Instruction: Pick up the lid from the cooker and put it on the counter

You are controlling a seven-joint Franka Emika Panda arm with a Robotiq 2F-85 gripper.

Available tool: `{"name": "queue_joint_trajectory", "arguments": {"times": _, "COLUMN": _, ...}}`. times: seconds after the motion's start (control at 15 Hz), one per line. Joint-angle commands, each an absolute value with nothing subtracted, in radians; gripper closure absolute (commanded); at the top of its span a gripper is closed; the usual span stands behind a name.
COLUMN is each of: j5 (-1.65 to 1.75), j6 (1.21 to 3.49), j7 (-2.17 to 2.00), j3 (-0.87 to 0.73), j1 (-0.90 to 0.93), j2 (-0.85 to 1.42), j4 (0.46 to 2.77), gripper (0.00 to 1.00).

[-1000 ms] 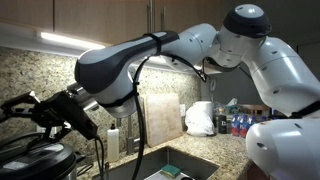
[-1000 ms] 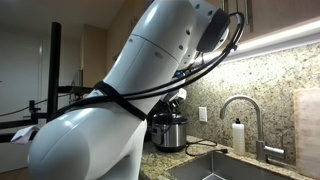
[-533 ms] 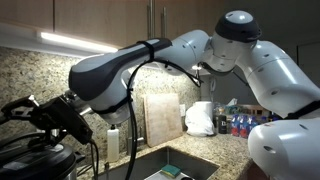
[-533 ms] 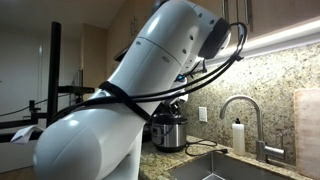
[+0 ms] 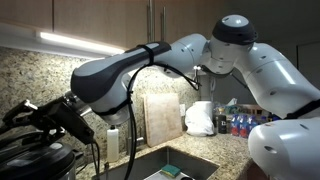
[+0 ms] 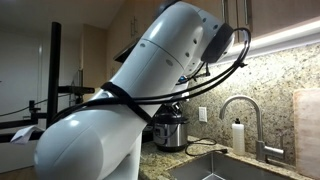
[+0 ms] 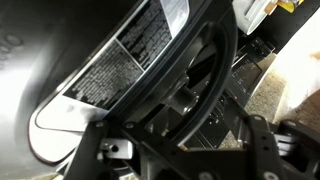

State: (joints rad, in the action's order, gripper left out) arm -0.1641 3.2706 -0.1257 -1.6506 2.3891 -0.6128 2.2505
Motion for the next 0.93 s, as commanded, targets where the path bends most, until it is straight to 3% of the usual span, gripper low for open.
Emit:
{"name": "queue_joint_trajectory", "arguments": {"times": 0.0, "j5": -0.152, "j6": 3.176, "j7": -0.091, "j3": -1.614, "j1": 2.398, "j2": -0.639, "j4": 2.215, "gripper": 0.67}}
{"name": "queue_joint_trajectory", "arguments": {"times": 0.2, "j5": -0.16, "j6": 3.08, "j7": -0.092, "j3": -1.622, "j1": 2.417, "j2": -0.609, "j4": 2.172, "gripper": 0.89}}
{"name": "queue_joint_trajectory", "arguments": {"times": 0.27, "j5": -0.164, "j6": 3.069, "j7": -0.096, "j3": -1.627, "j1": 2.42, "j2": -0.599, "j4": 2.164, "gripper": 0.91}}
{"name": "queue_joint_trajectory", "arguments": {"times": 0.6, "j5": -0.158, "j6": 3.021, "j7": -0.077, "j3": -1.627, "j1": 2.412, "j2": -0.62, "j4": 2.144, "gripper": 0.87}}
{"name": "queue_joint_trajectory", "arguments": {"times": 0.67, "j5": -0.179, "j6": 3.054, "j7": -0.103, "j3": -1.639, "j1": 2.392, "j2": -0.608, "j4": 2.175, "gripper": 0.7}}
{"name": "queue_joint_trajectory", "arguments": {"times": 0.73, "j5": -0.179, "j6": 3.05, "j7": -0.103, "j3": -1.639, "j1": 2.392, "j2": -0.609, "j4": 2.174, "gripper": 0.88}}
{"name": "queue_joint_trajectory", "arguments": {"times": 0.87, "j5": -0.184, "j6": 3.05, "j7": -0.107, "j3": -1.644, "j1": 2.392, "j2": -0.61, "j4": 2.173, "gripper": 0.87}}
